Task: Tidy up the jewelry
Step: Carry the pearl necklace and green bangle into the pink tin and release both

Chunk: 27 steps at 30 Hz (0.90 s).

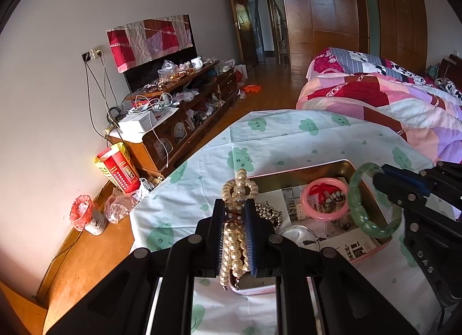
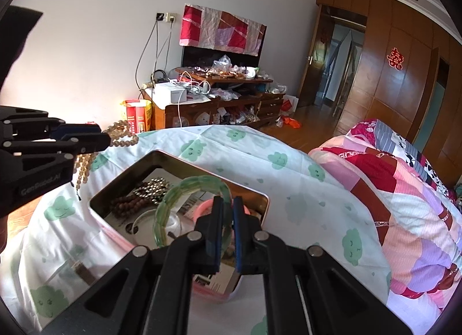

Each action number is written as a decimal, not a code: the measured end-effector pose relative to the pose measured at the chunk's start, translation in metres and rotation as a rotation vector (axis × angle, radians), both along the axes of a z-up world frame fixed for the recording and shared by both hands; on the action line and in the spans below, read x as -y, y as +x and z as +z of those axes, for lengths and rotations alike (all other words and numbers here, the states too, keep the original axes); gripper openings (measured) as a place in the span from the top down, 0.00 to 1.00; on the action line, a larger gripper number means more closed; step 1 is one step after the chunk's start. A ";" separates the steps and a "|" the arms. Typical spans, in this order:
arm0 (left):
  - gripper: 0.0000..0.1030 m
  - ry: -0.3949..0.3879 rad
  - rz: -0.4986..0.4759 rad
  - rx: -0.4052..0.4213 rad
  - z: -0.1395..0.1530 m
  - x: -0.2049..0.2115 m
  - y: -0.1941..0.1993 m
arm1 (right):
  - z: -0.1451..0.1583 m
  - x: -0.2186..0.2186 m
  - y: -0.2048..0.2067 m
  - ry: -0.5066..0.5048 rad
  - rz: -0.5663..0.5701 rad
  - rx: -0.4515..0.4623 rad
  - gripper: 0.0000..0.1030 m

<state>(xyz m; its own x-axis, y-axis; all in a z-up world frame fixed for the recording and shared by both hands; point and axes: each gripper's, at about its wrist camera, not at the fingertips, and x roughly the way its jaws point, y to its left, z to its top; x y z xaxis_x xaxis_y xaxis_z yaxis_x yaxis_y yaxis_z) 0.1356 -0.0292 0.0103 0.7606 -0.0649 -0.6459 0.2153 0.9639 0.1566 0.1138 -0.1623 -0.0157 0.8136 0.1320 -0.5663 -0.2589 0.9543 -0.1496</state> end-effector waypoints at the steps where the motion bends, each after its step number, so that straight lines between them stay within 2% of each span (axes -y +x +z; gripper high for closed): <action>1: 0.87 0.003 -0.001 -0.001 -0.001 0.001 0.001 | -0.001 -0.001 0.004 -0.004 -0.003 -0.003 0.92; 12: 0.87 0.021 -0.002 -0.039 -0.020 0.011 0.018 | -0.017 -0.006 0.028 -0.027 -0.010 -0.039 0.92; 27: 0.87 0.040 -0.006 -0.083 -0.040 0.018 0.027 | -0.039 -0.012 0.036 -0.040 -0.014 -0.089 0.92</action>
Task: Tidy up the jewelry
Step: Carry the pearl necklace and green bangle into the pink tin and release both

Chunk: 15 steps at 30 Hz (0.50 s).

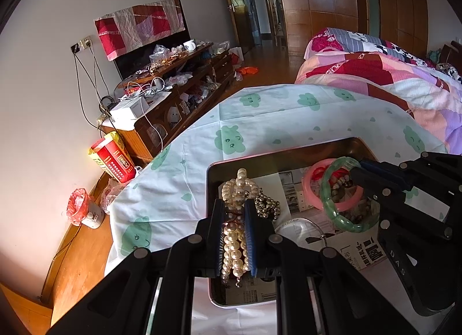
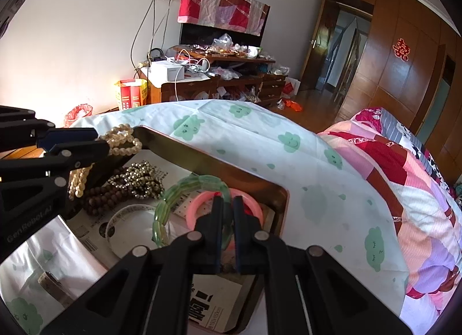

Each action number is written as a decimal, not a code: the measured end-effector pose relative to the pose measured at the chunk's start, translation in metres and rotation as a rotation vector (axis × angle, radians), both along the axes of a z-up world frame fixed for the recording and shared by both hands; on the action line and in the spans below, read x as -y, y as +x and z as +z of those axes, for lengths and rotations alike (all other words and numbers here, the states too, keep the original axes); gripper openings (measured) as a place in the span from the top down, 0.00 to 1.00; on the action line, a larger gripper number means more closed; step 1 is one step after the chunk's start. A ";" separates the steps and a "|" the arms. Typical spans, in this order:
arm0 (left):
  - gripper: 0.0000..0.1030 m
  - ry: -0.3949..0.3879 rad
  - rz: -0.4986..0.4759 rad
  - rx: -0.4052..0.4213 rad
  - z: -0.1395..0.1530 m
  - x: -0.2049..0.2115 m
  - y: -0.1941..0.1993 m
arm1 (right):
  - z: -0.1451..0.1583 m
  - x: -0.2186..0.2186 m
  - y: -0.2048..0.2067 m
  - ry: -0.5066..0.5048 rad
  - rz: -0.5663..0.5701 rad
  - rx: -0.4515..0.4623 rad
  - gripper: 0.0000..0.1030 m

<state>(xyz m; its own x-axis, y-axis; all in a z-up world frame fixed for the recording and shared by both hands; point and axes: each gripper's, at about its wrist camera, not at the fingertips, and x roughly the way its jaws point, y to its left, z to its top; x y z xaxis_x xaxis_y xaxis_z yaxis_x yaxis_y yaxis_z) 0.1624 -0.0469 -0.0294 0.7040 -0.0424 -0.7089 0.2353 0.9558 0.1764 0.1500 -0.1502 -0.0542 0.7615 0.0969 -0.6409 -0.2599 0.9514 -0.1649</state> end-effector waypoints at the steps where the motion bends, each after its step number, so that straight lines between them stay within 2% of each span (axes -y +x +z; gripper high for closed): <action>1: 0.87 0.002 0.000 -0.001 -0.001 0.001 0.000 | 0.000 0.000 0.000 0.001 0.000 -0.002 0.92; 15: 0.87 0.005 0.005 -0.025 -0.010 -0.001 0.005 | -0.006 -0.005 0.001 -0.003 -0.002 -0.015 0.91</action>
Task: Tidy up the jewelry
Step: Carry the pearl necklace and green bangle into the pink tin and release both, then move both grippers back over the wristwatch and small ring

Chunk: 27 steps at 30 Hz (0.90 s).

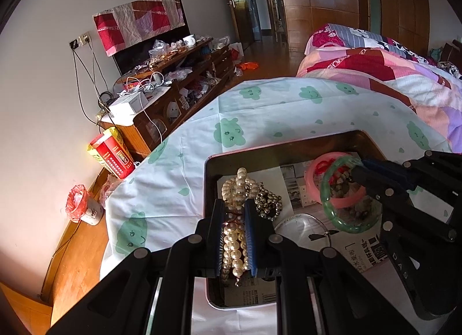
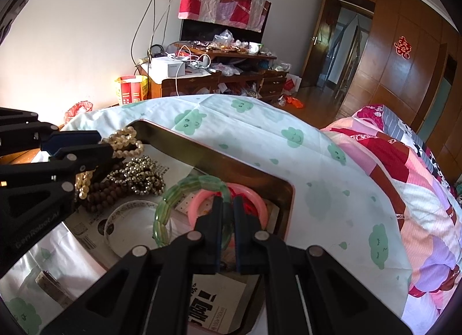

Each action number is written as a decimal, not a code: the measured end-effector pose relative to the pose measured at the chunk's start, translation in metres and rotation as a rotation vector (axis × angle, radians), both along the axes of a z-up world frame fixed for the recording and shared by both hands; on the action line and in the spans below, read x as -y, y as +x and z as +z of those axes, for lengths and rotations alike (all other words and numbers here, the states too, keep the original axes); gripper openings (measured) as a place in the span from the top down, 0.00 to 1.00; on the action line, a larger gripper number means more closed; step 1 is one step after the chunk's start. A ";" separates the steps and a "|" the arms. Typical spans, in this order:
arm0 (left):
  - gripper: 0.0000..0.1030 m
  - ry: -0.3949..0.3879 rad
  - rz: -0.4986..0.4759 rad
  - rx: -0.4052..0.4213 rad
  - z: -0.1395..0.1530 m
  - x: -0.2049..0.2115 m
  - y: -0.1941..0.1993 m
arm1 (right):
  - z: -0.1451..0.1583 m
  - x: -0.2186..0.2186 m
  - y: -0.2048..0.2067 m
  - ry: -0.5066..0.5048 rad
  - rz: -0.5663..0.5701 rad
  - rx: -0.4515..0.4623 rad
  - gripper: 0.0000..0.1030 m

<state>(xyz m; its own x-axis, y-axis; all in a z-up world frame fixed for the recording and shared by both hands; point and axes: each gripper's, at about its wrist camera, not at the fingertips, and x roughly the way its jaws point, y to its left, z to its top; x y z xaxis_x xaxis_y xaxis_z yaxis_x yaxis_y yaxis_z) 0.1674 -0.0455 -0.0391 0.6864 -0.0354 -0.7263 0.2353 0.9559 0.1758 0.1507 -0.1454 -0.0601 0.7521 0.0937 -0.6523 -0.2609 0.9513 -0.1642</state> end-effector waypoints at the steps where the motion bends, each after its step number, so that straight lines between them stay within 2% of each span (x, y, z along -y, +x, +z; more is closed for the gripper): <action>1: 0.87 0.002 0.004 0.003 0.000 -0.001 0.000 | 0.000 0.000 0.000 0.000 -0.004 -0.001 0.91; 3: 0.86 0.011 0.008 -0.004 -0.003 0.000 0.001 | -0.001 0.002 0.001 0.003 -0.011 0.000 0.89; 5: 0.76 0.042 0.031 -0.001 -0.005 0.001 0.002 | -0.002 0.004 0.001 0.006 -0.024 -0.005 0.79; 7: 0.37 0.054 0.050 0.017 -0.005 -0.001 0.002 | -0.002 0.005 0.000 0.009 -0.031 -0.006 0.76; 8: 0.31 0.059 0.061 0.035 -0.004 -0.002 0.001 | -0.003 0.005 0.000 0.004 -0.035 -0.005 0.74; 9: 0.30 0.054 0.058 0.043 -0.003 -0.003 0.000 | -0.003 0.005 -0.001 -0.003 -0.038 -0.003 0.72; 11: 0.30 0.042 0.047 0.033 -0.003 -0.004 0.000 | -0.003 0.006 -0.001 -0.005 -0.042 0.003 0.62; 27: 0.30 0.060 0.070 0.026 -0.003 -0.008 -0.002 | -0.004 0.007 -0.001 -0.002 -0.044 -0.002 0.57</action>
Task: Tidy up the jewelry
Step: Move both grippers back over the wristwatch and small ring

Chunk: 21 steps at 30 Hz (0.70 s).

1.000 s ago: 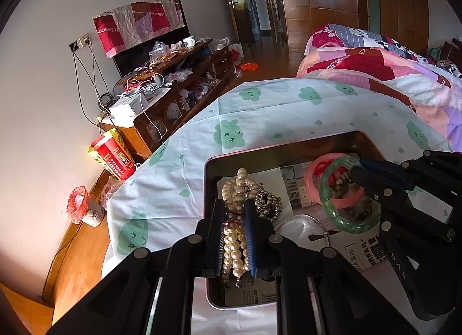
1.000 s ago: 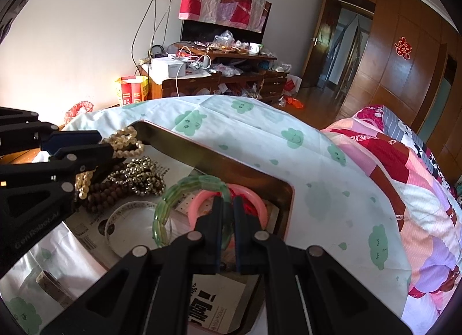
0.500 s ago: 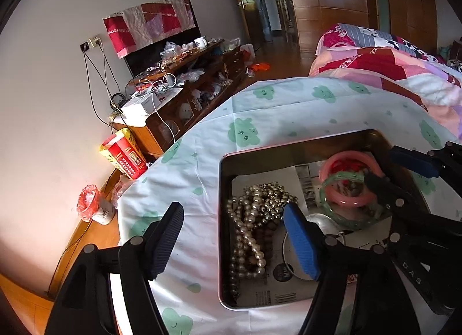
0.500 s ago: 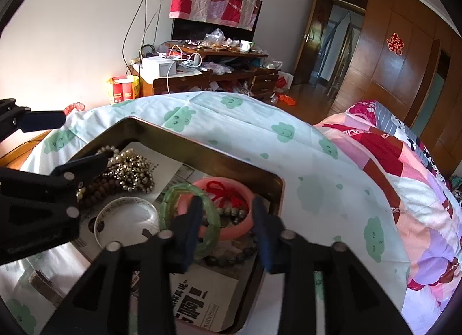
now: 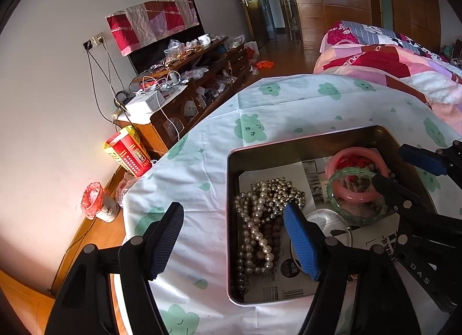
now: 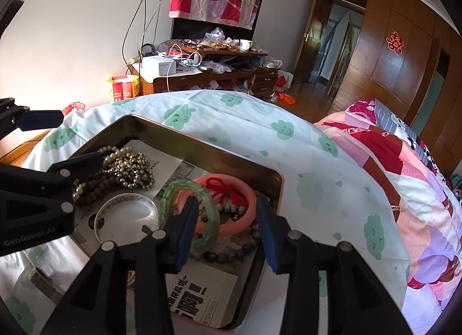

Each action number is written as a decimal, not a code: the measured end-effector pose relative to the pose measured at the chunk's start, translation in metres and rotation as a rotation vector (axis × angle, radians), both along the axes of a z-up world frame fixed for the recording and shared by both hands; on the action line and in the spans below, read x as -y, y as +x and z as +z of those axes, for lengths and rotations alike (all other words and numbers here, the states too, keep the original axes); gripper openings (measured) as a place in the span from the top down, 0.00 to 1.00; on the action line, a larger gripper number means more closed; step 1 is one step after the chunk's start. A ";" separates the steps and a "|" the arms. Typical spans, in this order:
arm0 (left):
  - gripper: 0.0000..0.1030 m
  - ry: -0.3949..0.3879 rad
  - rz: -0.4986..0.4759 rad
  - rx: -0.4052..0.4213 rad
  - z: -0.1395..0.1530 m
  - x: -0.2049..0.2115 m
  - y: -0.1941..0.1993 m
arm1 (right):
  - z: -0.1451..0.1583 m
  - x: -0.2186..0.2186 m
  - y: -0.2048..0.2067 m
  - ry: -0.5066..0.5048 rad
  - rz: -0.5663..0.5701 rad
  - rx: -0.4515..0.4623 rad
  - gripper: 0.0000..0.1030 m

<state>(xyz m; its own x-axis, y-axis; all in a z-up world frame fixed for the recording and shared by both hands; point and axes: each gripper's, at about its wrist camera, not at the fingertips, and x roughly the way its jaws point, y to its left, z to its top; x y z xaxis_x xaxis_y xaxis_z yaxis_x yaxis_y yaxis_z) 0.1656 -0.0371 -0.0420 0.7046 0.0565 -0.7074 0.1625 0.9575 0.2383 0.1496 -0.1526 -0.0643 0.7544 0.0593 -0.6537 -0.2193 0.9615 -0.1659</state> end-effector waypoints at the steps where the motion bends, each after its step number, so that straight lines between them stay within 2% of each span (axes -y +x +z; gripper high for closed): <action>1: 0.30 -0.004 0.002 -0.002 0.000 -0.001 -0.001 | 0.000 0.000 -0.001 0.001 0.000 0.000 0.55; 11: 0.30 -0.038 0.022 -0.008 0.000 -0.013 -0.024 | 0.002 0.007 -0.020 0.016 -0.005 0.004 0.48; 21: 0.30 -0.103 0.040 0.008 -0.004 -0.027 -0.090 | 0.008 0.021 -0.067 0.052 -0.024 0.018 0.42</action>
<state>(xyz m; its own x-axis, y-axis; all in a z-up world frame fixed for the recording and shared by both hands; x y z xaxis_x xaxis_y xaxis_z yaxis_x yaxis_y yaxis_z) 0.0760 -0.0097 -0.0463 0.7089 0.0124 -0.7052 0.1217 0.9827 0.1397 0.0829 -0.1739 -0.0565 0.7675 0.0751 -0.6366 -0.1940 0.9738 -0.1190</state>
